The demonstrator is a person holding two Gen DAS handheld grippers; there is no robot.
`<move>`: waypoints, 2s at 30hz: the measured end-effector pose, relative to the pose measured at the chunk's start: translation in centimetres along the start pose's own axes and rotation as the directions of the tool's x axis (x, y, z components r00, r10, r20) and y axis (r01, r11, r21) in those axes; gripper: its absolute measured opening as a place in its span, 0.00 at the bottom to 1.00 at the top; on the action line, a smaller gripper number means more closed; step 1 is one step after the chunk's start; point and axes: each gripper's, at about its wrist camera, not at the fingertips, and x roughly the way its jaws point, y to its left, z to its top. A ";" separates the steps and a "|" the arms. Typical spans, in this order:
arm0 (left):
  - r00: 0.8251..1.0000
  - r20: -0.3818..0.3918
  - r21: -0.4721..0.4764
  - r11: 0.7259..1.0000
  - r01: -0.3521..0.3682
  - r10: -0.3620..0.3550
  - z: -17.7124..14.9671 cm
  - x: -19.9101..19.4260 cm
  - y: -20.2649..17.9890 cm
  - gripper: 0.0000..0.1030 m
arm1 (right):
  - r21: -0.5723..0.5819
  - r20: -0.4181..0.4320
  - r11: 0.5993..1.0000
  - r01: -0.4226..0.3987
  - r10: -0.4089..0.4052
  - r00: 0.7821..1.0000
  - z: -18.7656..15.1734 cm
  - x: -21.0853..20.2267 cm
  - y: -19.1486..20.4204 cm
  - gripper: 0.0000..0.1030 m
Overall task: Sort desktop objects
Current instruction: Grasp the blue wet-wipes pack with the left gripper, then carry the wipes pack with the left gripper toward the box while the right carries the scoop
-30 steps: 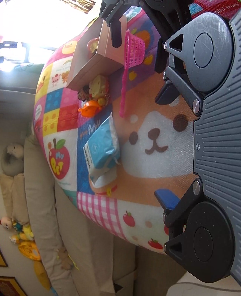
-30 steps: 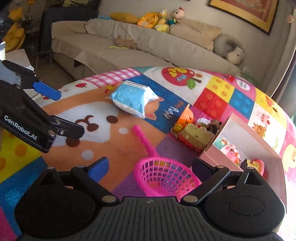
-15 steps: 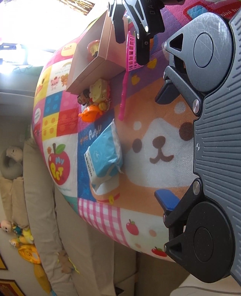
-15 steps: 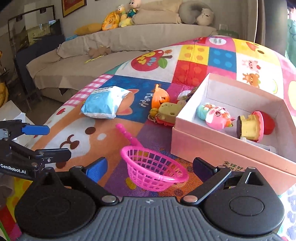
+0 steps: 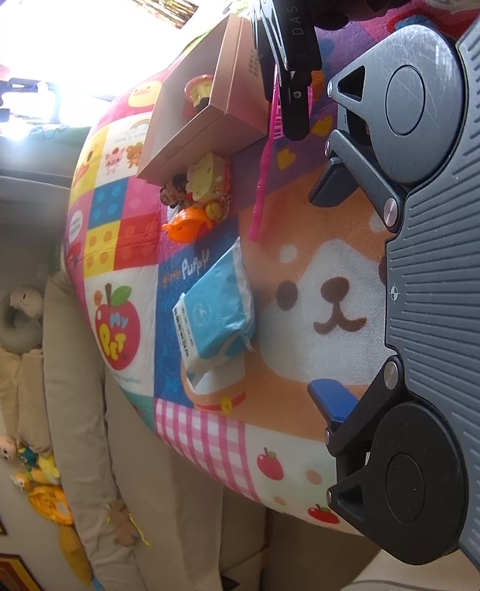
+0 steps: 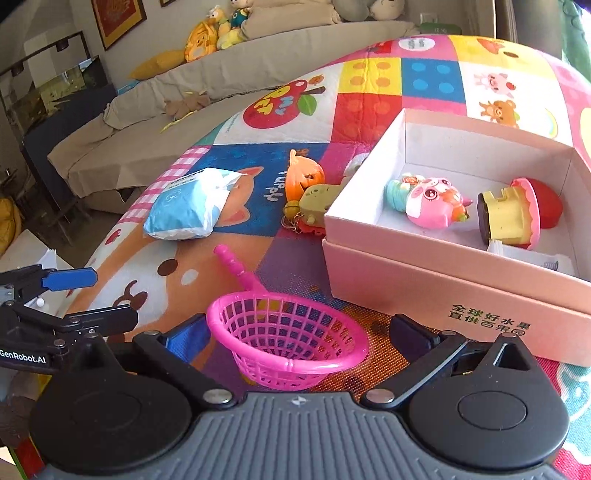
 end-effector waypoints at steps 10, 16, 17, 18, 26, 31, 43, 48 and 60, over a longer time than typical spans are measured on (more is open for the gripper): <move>0.987 0.058 -0.121 0.983 -0.141 0.149 6.7 5.9 0.2 0.99 | -0.064 0.063 0.996 0.066 -0.062 0.996 -2.7 -4.3 0.5 0.72; 0.968 0.000 -0.079 0.965 -0.250 0.251 7.4 9.9 -0.4 0.99 | -0.116 0.136 0.959 0.259 -0.243 0.960 -6.2 -9.1 -0.2 0.72; 0.967 -0.007 -0.072 0.965 -0.254 0.254 7.2 10.1 -0.5 0.97 | -0.117 0.146 0.951 0.287 -0.269 0.952 -6.6 -9.7 -0.4 0.72; 0.967 -0.012 -0.067 0.965 -0.254 0.253 7.0 10.2 -0.6 0.89 | -0.119 0.160 0.938 0.325 -0.305 0.939 -7.2 -10.4 -0.5 0.72; 0.983 -0.025 0.000 0.983 -0.184 0.184 4.8 7.1 -2.5 0.61 | -0.103 0.183 0.921 0.375 -0.353 0.917 -8.8 -12.0 -1.1 0.72; 0.998 -0.022 0.057 0.997 -0.056 0.057 1.3 2.4 -5.5 0.61 | -0.088 0.192 0.934 0.347 -0.326 0.926 -9.1 -12.4 -0.9 0.88; 0.987 -0.059 0.211 0.965 0.159 -0.150 -4.1 -3.8 -9.8 0.85 | 0.001 0.142 0.980 0.199 -0.197 0.970 -8.2 -15.0 -2.4 1.00; 0.987 -0.059 0.187 0.969 0.161 -0.152 -4.1 -3.6 -9.4 0.92 | -0.111 0.083 0.972 0.206 -0.197 0.977 -7.9 -13.1 -1.1 1.00; 0.986 -0.050 0.162 0.973 0.165 -0.159 -2.6 -2.9 -8.9 0.97 | -0.124 -0.048 0.981 0.152 -0.159 0.986 -7.2 -9.3 -1.7 1.00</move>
